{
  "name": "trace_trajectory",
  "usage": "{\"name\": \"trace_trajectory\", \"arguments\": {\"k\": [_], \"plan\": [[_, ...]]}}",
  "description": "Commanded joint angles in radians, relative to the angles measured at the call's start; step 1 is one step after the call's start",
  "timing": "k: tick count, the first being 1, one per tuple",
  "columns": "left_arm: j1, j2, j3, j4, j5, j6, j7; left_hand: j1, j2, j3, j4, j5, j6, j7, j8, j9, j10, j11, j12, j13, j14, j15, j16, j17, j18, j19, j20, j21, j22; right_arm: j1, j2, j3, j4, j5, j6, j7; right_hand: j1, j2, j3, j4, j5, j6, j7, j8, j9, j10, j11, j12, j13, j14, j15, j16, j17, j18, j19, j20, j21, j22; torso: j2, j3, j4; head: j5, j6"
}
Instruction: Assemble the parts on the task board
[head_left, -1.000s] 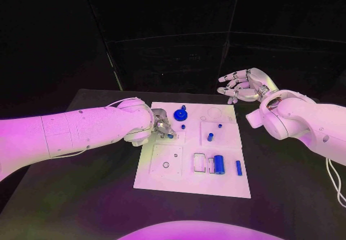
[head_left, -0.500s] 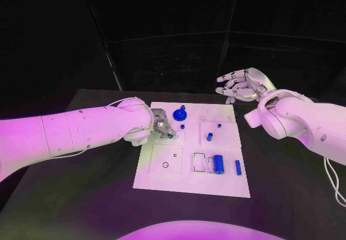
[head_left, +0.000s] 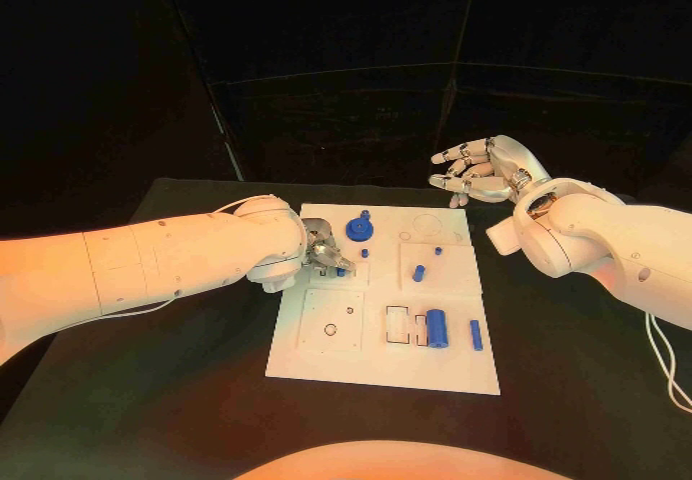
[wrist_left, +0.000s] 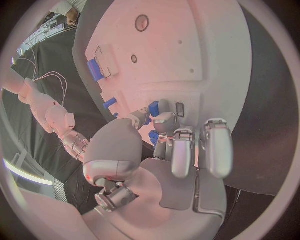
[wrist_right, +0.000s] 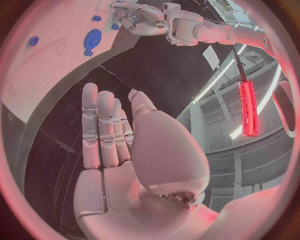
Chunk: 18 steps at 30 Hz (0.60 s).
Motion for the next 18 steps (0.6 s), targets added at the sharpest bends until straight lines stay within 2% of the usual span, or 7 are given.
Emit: {"name": "trace_trajectory", "arguments": {"k": [1, 5, 8, 13, 15, 18], "plan": [[-0.001, 0.001, -0.001, -0.002, 0.004, 0.017, -0.010, 0.008, 0.017, -0.048, 0.014, -0.005, 0.007, -0.001, -0.005, -0.003, 0.003, -0.001, 0.005, 0.001, 0.106, -0.008, 0.003, 0.263, -0.011, 0.020, -0.008, 0.005, 0.023, 0.002, 0.001, 0.001, 0.001, -0.003, 0.007, 0.006, -0.008, 0.001, 0.000, 0.007, 0.002, -0.006, 0.000, 0.007, 0.000, -0.006, -0.001, 0.007, -0.002, -0.007, 0.003, -0.002, -0.001, 0.004, -0.001, 0.004, -0.004, -0.002, 0.000, -0.0004, 0.0004, -0.001, 0.001], [-0.001, 0.000, -0.001, -0.003, 0.004, 0.011, -0.011, 0.017, 0.025, -0.101, 0.036, -0.034, 0.008, 0.000, -0.008, -0.006, 0.002, -0.001, 0.006, 0.001, 0.106, -0.007, 0.003, 0.263, -0.011, 0.020, -0.008, 0.005, 0.024, 0.002, 0.001, 0.001, 0.000, -0.003, 0.007, 0.006, -0.009, 0.001, -0.001, 0.008, 0.002, -0.006, 0.000, 0.008, 0.000, -0.006, -0.001, 0.008, -0.002, -0.008, 0.003, -0.003, -0.001, 0.004, -0.001, 0.004, -0.005, -0.002, 0.000, -0.0003, 0.0000, -0.001, 0.001], [-0.001, -0.005, -0.001, 0.001, 0.004, 0.008, -0.011, 0.025, 0.028, -0.142, 0.055, -0.080, 0.009, -0.001, -0.009, -0.007, 0.002, -0.002, 0.006, 0.001, 0.106, -0.008, 0.003, 0.263, -0.011, 0.020, -0.008, 0.005, 0.026, 0.002, 0.001, 0.001, 0.000, -0.003, 0.007, 0.007, -0.011, 0.002, -0.001, 0.009, 0.001, -0.007, 0.000, 0.008, 0.000, -0.007, 0.000, 0.009, -0.002, -0.008, 0.004, -0.003, -0.001, 0.004, -0.001, 0.005, -0.006, -0.003, 0.000, -0.0004, -0.0002, -0.002, 0.002], [-0.001, -0.022, 0.003, 0.023, 0.004, 0.001, -0.012, 0.034, 0.023, -0.194, 0.077, -0.090, 0.010, -0.002, -0.009, -0.008, 0.001, -0.002, 0.004, -0.002, 0.106, -0.009, 0.003, 0.263, -0.011, 0.020, -0.008, 0.003, 0.025, 0.001, 0.000, 0.001, -0.001, -0.003, 0.007, 0.008, -0.011, 0.002, -0.001, 0.009, 0.001, -0.007, 0.000, 0.008, 0.000, -0.007, 0.000, 0.009, -0.002, -0.008, 0.004, -0.003, -0.001, 0.004, -0.001, 0.005, -0.006, -0.003, 0.000, -0.0020, -0.0001, -0.004, 0.003], [0.000, -0.029, 0.012, 0.032, 0.004, -0.001, -0.013, 0.038, 0.022, -0.207, 0.082, -0.090, 0.010, -0.002, -0.009, -0.008, -0.001, -0.002, 0.001, -0.006, 0.106, -0.009, 0.003, 0.263, -0.011, 0.020, -0.009, 0.002, 0.024, 0.001, -0.001, 0.001, -0.002, -0.003, 0.006, 0.009, -0.012, 0.002, -0.002, 0.010, 0.001, -0.008, 0.001, 0.009, 0.000, -0.008, 0.000, 0.010, -0.003, -0.008, 0.004, -0.003, -0.001, 0.004, -0.001, 0.005, -0.006, -0.003, 0.000, -0.0013, -0.0003, -0.005, 0.004], [0.003, -0.041, 0.041, 0.047, 0.008, -0.009, -0.012, 0.043, 0.018, -0.227, 0.091, -0.091, 0.005, 0.000, -0.010, -0.008, -0.008, -0.002, -0.010, -0.021, 0.106, -0.008, 0.003, 0.263, -0.008, 0.016, -0.009, -0.006, 0.013, 0.001, 0.001, 0.001, -0.005, -0.003, 0.006, 0.010, -0.013, 0.002, -0.002, 0.011, 0.001, -0.008, 0.001, 0.009, 0.000, -0.008, 0.000, 0.011, -0.003, -0.009, 0.004, -0.004, -0.001, 0.004, -0.001, 0.005, -0.007, -0.003, 0.000, -0.0001, 0.0004, -0.005, 0.005]]}}
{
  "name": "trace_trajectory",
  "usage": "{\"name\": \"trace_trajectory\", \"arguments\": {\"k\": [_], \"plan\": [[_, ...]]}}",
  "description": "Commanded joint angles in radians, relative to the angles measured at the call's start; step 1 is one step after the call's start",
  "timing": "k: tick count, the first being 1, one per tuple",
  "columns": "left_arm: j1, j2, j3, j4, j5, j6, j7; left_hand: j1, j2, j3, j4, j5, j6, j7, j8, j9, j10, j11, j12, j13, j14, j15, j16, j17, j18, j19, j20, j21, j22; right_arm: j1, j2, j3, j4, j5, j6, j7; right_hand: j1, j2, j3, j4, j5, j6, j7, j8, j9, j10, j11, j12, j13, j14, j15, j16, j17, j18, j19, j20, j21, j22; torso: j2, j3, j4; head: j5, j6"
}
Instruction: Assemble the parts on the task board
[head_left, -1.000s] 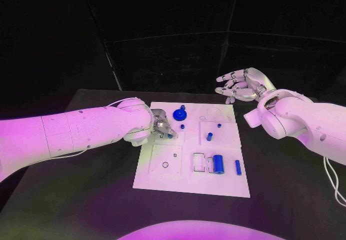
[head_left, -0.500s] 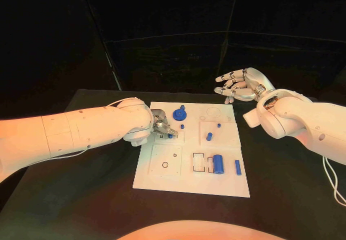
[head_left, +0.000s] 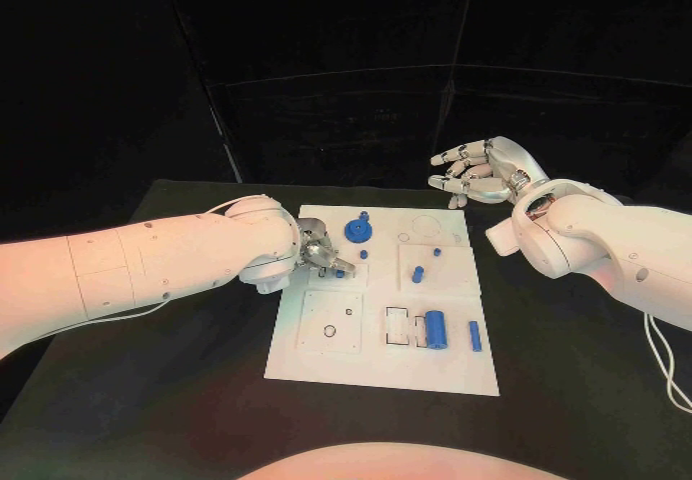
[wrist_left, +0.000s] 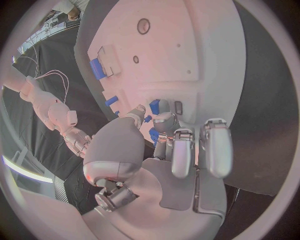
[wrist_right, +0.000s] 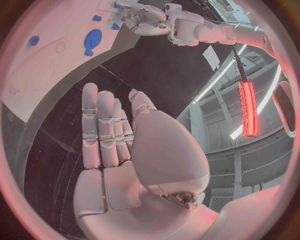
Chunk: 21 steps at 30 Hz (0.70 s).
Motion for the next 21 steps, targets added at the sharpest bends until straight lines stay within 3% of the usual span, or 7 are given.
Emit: {"name": "trace_trajectory", "arguments": {"k": [1, 5, 10, 12, 14, 18, 21], "plan": [[0.008, -0.009, 0.022, 0.014, 0.010, -0.012, -0.005, 0.011, 0.000, -0.018, 0.009, -0.005, -0.002, 0.004, -0.004, -0.001, -0.011, -0.001, -0.014, -0.012, 0.106, -0.008, 0.003, 0.263, -0.007, 0.018, -0.006, -0.009, 0.009, 0.002, 0.003, 0.001, -0.004, -0.003, 0.004, 0.009, -0.009, -0.002, -0.002, 0.005, 0.001, -0.008, 0.001, 0.005, 0.000, -0.008, 0.000, 0.003, -0.001, -0.005, 0.001, -0.004, -0.001, 0.004, -0.001, 0.005, -0.007, -0.001, 0.000, 0.0012, 0.0003, 0.000, 0.001], [0.022, -0.021, 0.048, 0.020, 0.021, -0.013, -0.005, -0.010, -0.006, -0.074, 0.056, -0.008, -0.011, 0.006, -0.005, 0.000, -0.023, 0.001, -0.027, -0.028, 0.106, -0.007, 0.003, 0.263, -0.005, 0.012, -0.006, -0.019, -0.005, 0.001, 0.009, 0.000, -0.010, -0.003, 0.005, 0.010, -0.009, -0.002, -0.002, 0.006, 0.001, -0.009, 0.001, 0.006, 0.000, -0.009, 0.000, 0.004, -0.001, -0.006, 0.001, -0.005, -0.003, 0.004, -0.001, 0.005, -0.007, -0.001, 0.000, 0.0012, 0.0001, 0.001, 0.002], [0.046, -0.030, 0.061, 0.003, 0.035, 0.018, 0.000, 0.004, -0.005, -0.105, 0.060, -0.007, -0.026, 0.011, -0.012, -0.003, -0.051, 0.004, -0.070, -0.079, 0.106, -0.005, 0.003, 0.263, 0.002, -0.001, -0.005, -0.043, -0.037, 0.001, 0.013, -0.001, -0.018, -0.003, 0.008, 0.007, -0.007, -0.002, -0.002, 0.005, 0.001, -0.009, 0.001, 0.006, 0.000, -0.009, 0.000, 0.005, -0.001, -0.006, 0.001, -0.007, -0.005, 0.004, -0.001, 0.005, -0.008, -0.002, 0.000, 0.0013, 0.0002, 0.003, 0.004], [0.056, -0.024, 0.064, -0.028, 0.042, 0.037, 0.005, 0.028, -0.003, -0.118, 0.057, -0.007, -0.047, 0.019, -0.025, -0.009, -0.084, 0.010, -0.118, -0.133, 0.106, 0.000, 0.003, 0.263, 0.007, -0.012, -0.002, -0.063, -0.065, 0.001, 0.014, -0.001, -0.021, -0.003, 0.010, 0.005, -0.006, -0.003, -0.002, 0.004, 0.001, -0.010, 0.001, 0.007, 0.000, -0.010, 0.000, 0.005, -0.002, -0.008, 0.001, -0.011, -0.008, 0.004, -0.001, 0.005, -0.009, -0.002, 0.000, 0.0012, 0.0011, 0.003, 0.006], [0.063, -0.014, 0.065, -0.063, 0.046, 0.050, 0.010, 0.051, 0.001, -0.125, 0.053, -0.008, -0.059, 0.024, -0.034, -0.016, -0.095, 0.016, -0.132, -0.149, 0.105, 0.002, 0.002, 0.262, 0.011, -0.020, 0.001, -0.080, -0.088, 0.001, 0.015, -0.002, -0.022, -0.003, 0.010, 0.004, -0.005, -0.003, -0.002, 0.004, 0.001, -0.010, 0.001, 0.007, 0.000, -0.011, 0.000, 0.006, -0.002, -0.009, 0.001, -0.012, -0.009, 0.004, -0.001, 0.005, -0.009, -0.002, 0.000, 0.0016, 0.0005, 0.003, 0.009], [0.077, 0.026, 0.067, -0.168, 0.052, 0.078, 0.029, 0.115, 0.012, -0.140, 0.045, -0.009, -0.115, 0.050, -0.092, -0.056, -0.137, 0.037, -0.193, -0.220, 0.103, 0.021, -0.003, 0.253, 0.017, -0.033, 0.014, -0.109, -0.123, 0.001, 0.017, -0.003, -0.023, -0.003, 0.011, 0.002, -0.002, -0.003, -0.001, 0.003, 0.002, -0.012, 0.001, 0.008, 0.000, -0.013, 0.000, 0.006, -0.003, -0.010, 0.001, -0.014, -0.010, 0.004, -0.001, 0.006, -0.011, -0.003, 0.001, 0.0022, -0.0011, 0.006, 0.012], [0.081, 0.051, 0.067, -0.226, 0.053, 0.097, 0.038, 0.140, 0.017, -0.151, 0.043, -0.008, -0.114, 0.057, -0.111, -0.074, -0.139, 0.043, -0.200, -0.229, 0.103, 0.027, -0.003, 0.254, 0.018, -0.033, 0.020, -0.112, -0.125, 0.001, 0.018, -0.003, -0.023, -0.003, 0.011, 0.002, -0.001, -0.002, -0.001, 0.003, 0.002, -0.012, 0.001, 0.008, 0.000, -0.014, 0.000, 0.007, -0.004, -0.010, 0.001, -0.014, -0.010, 0.004, -0.001, 0.006, -0.011, -0.003, 0.003, 0.0012, -0.0028, 0.006, 0.016]]}}
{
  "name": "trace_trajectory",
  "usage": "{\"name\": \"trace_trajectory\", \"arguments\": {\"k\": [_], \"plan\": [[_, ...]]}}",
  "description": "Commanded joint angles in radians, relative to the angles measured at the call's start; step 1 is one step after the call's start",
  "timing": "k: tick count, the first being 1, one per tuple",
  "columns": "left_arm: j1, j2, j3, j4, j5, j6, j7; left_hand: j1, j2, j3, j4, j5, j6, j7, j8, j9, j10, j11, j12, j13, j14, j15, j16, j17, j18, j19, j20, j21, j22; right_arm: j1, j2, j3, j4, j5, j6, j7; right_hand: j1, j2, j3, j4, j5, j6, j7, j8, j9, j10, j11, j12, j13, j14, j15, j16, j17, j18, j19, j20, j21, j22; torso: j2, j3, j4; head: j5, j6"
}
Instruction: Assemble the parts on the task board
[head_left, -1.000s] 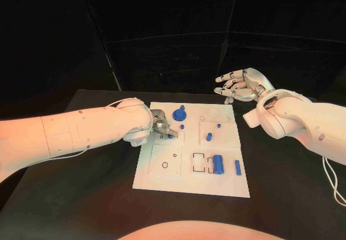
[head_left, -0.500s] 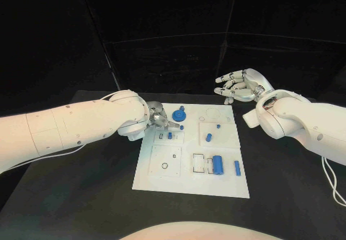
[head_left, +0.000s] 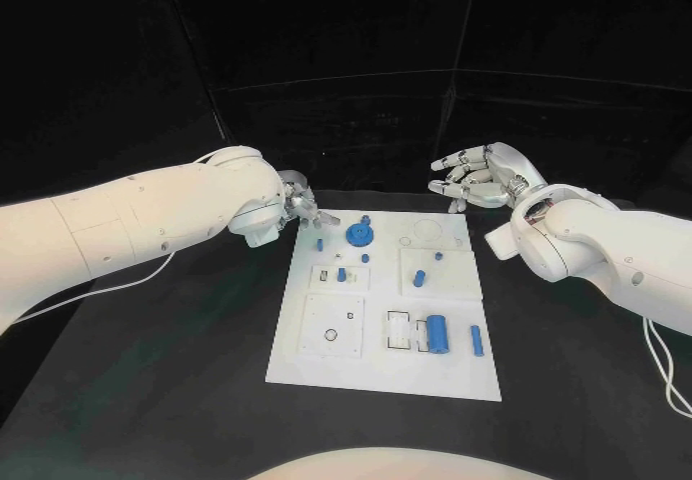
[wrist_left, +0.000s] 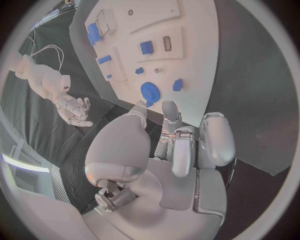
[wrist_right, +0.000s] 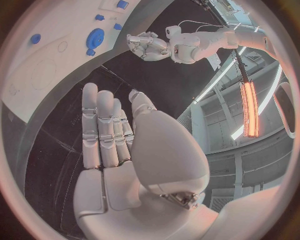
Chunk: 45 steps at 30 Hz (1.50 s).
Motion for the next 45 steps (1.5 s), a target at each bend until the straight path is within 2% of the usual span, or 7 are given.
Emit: {"name": "trace_trajectory", "arguments": {"k": [1, 3, 5, 9, 17, 27, 45], "plan": [[0.005, 0.030, 0.001, -0.067, 0.017, 0.070, 0.033, 0.022, 0.004, -0.011, -0.001, -0.003, 0.002, 0.005, -0.015, -0.016, -0.003, 0.004, -0.005, -0.008, 0.101, 0.011, -0.003, 0.254, 0.017, 0.000, 0.009, -0.004, -0.001, 0.002, 0.002, 0.000, 0.001, -0.002, 0.007, 0.003, 0.000, -0.002, 0.000, 0.003, 0.003, -0.005, 0.001, 0.005, 0.001, -0.008, 0.000, 0.007, -0.002, -0.007, -0.003, -0.003, 0.000, 0.004, -0.001, 0.006, -0.004, -0.002, 0.003, -0.0011, -0.0027, 0.000, 0.003], [0.006, 0.049, 0.001, -0.104, 0.015, 0.085, 0.037, 0.032, 0.008, -0.017, -0.001, -0.003, 0.008, 0.007, -0.020, -0.024, -0.003, 0.005, -0.006, -0.011, 0.102, 0.013, -0.002, 0.255, 0.018, 0.000, 0.011, -0.004, 0.000, 0.002, 0.002, 0.000, 0.001, -0.002, 0.007, 0.002, 0.000, -0.002, 0.000, 0.003, 0.003, -0.005, 0.001, 0.005, 0.001, -0.008, 0.000, 0.007, -0.002, -0.007, -0.003, -0.003, 0.000, 0.004, -0.001, 0.006, -0.004, -0.002, 0.003, -0.0007, -0.0025, 0.000, 0.004], [0.007, 0.074, 0.001, -0.152, 0.004, 0.110, 0.042, 0.041, 0.012, -0.024, 0.000, -0.003, 0.018, 0.007, -0.022, -0.031, 0.000, 0.005, -0.005, -0.011, 0.102, 0.014, -0.001, 0.257, 0.018, 0.002, 0.013, -0.003, 0.002, 0.002, 0.003, 0.000, 0.002, -0.002, 0.008, 0.003, 0.000, -0.002, 0.000, 0.003, 0.003, -0.005, 0.001, 0.005, 0.001, -0.008, 0.000, 0.007, -0.002, -0.007, -0.003, -0.003, -0.001, 0.005, -0.001, 0.006, -0.004, -0.002, 0.006, -0.0007, -0.0050, 0.003, 0.007], [0.006, 0.104, 0.001, -0.209, -0.014, 0.148, 0.043, 0.048, 0.017, -0.036, 0.004, -0.003, 0.031, 0.006, -0.025, -0.039, 0.005, 0.004, -0.001, -0.008, 0.103, 0.013, 0.001, 0.260, 0.017, 0.004, 0.014, -0.001, 0.006, 0.002, 0.003, 0.000, 0.002, -0.002, 0.008, 0.003, 0.001, -0.002, 0.000, 0.003, 0.003, -0.006, 0.001, 0.006, 0.001, -0.008, 0.000, 0.007, -0.003, -0.007, -0.003, -0.004, -0.001, 0.005, -0.001, 0.006, -0.005, -0.002, 0.012, -0.0021, -0.0079, 0.006, 0.010], [0.001, 0.145, -0.001, -0.277, -0.030, 0.193, 0.044, -0.003, 0.024, -0.101, 0.019, -0.004, 0.050, 0.002, -0.035, -0.058, 0.010, 0.001, 0.001, -0.009, 0.104, 0.011, 0.003, 0.263, 0.017, 0.009, 0.013, 0.001, 0.012, 0.002, 0.003, 0.000, 0.001, -0.006, 0.007, 0.003, 0.001, -0.002, 0.000, 0.003, 0.004, -0.006, 0.001, 0.006, 0.001, -0.009, 0.000, 0.007, -0.003, -0.008, -0.003, -0.005, -0.002, 0.005, -0.001, 0.006, -0.005, -0.002, 0.012, -0.0018, -0.0092, 0.010, 0.006], [-0.005, 0.163, -0.002, -0.298, -0.039, 0.239, 0.033, 0.015, 0.035, -0.112, 0.012, -0.003, 0.059, 0.000, -0.035, -0.063, 0.016, -0.001, 0.008, -0.003, 0.104, 0.009, 0.003, 0.263, 0.015, 0.012, 0.011, 0.005, 0.019, 0.002, 0.003, 0.000, 0.002, -0.007, 0.004, 0.005, 0.001, -0.002, 0.000, 0.003, 0.004, -0.006, 0.001, 0.006, 0.001, -0.010, 0.000, 0.007, -0.003, -0.009, -0.003, -0.008, -0.005, 0.005, -0.001, 0.006, -0.006, -0.003, 0.011, -0.0011, -0.0079, 0.009, 0.001], [-0.007, 0.159, -0.002, -0.295, -0.072, 0.307, 0.006, 0.054, 0.052, -0.121, 0.004, -0.003, 0.073, -0.003, -0.034, -0.068, 0.020, -0.003, 0.012, 0.000, 0.104, 0.007, 0.003, 0.263, 0.015, 0.014, 0.010, 0.007, 0.024, 0.002, 0.004, 0.000, 0.000, -0.007, 0.005, 0.005, 0.001, -0.002, 0.000, 0.003, 0.004, -0.006, 0.001, 0.006, 0.001, -0.010, 0.000, 0.007, -0.003, -0.009, -0.003, -0.008, -0.005, 0.005, -0.001, 0.006, -0.006, -0.003, 0.011, -0.0013, -0.0082, 0.010, -0.002]]}}
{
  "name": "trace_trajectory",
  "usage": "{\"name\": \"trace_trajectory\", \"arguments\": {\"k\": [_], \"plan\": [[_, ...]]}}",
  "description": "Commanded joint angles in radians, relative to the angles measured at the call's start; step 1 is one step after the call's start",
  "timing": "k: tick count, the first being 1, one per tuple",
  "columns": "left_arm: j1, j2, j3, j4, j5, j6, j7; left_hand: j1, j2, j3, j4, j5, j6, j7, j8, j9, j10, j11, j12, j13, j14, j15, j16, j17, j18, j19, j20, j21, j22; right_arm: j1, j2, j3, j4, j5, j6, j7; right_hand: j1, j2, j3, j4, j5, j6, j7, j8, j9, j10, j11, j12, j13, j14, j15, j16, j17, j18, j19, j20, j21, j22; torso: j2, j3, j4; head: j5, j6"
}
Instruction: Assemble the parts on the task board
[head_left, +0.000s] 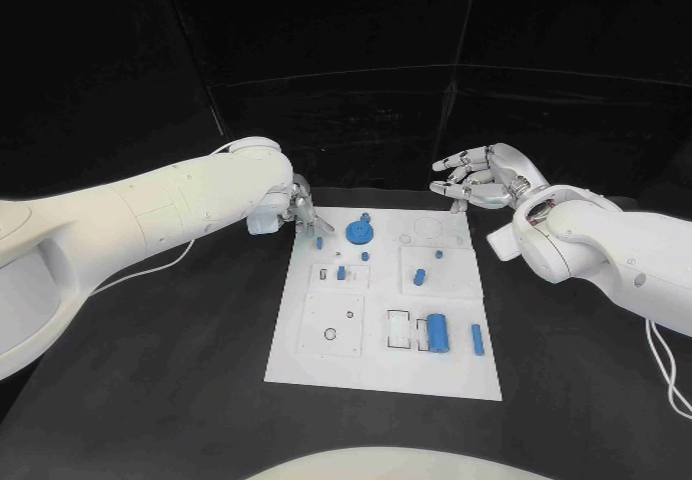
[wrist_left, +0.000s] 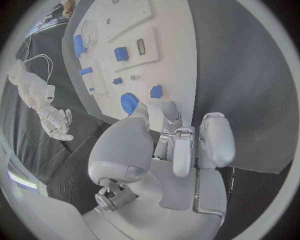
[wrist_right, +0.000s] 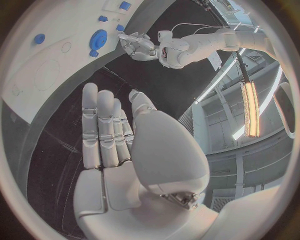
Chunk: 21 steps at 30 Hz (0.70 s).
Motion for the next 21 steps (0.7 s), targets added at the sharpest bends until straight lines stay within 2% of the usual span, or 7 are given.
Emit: {"name": "trace_trajectory", "arguments": {"k": [1, 21], "plan": [[0.001, -0.002, 0.000, 0.003, -0.016, 0.039, -0.012, 0.011, -0.002, -0.006, 0.001, -0.003, 0.008, 0.001, -0.002, -0.002, 0.009, 0.000, 0.007, 0.002, 0.104, 0.001, 0.003, 0.263, 0.014, 0.009, 0.000, 0.003, 0.001, 0.002, 0.001, 0.001, 0.000, -0.003, 0.003, 0.007, 0.001, -0.002, 0.000, 0.003, 0.004, -0.007, 0.001, 0.006, 0.001, -0.010, 0.000, 0.002, -0.001, -0.006, 0.001, -0.002, -0.001, 0.004, -0.001, 0.006, -0.006, -0.001, 0.000, -0.0001, 0.0000, 0.001, -0.001], [0.000, -0.005, -0.002, 0.026, -0.005, 0.065, -0.004, 0.023, 0.013, -0.010, 0.002, -0.003, 0.018, -0.002, 0.002, -0.003, 0.013, -0.002, 0.013, 0.008, 0.104, -0.001, 0.003, 0.263, 0.013, 0.012, -0.001, 0.008, 0.008, 0.002, 0.006, 0.001, -0.003, -0.010, -0.016, 0.001, 0.002, -0.001, 0.000, 0.004, 0.006, -0.008, 0.001, 0.008, 0.001, -0.012, 0.001, 0.004, -0.003, -0.008, 0.001, -0.006, -0.003, 0.004, -0.001, 0.006, -0.008, -0.002, 0.000, 0.0003, 0.0009, 0.000, 0.000]]}}
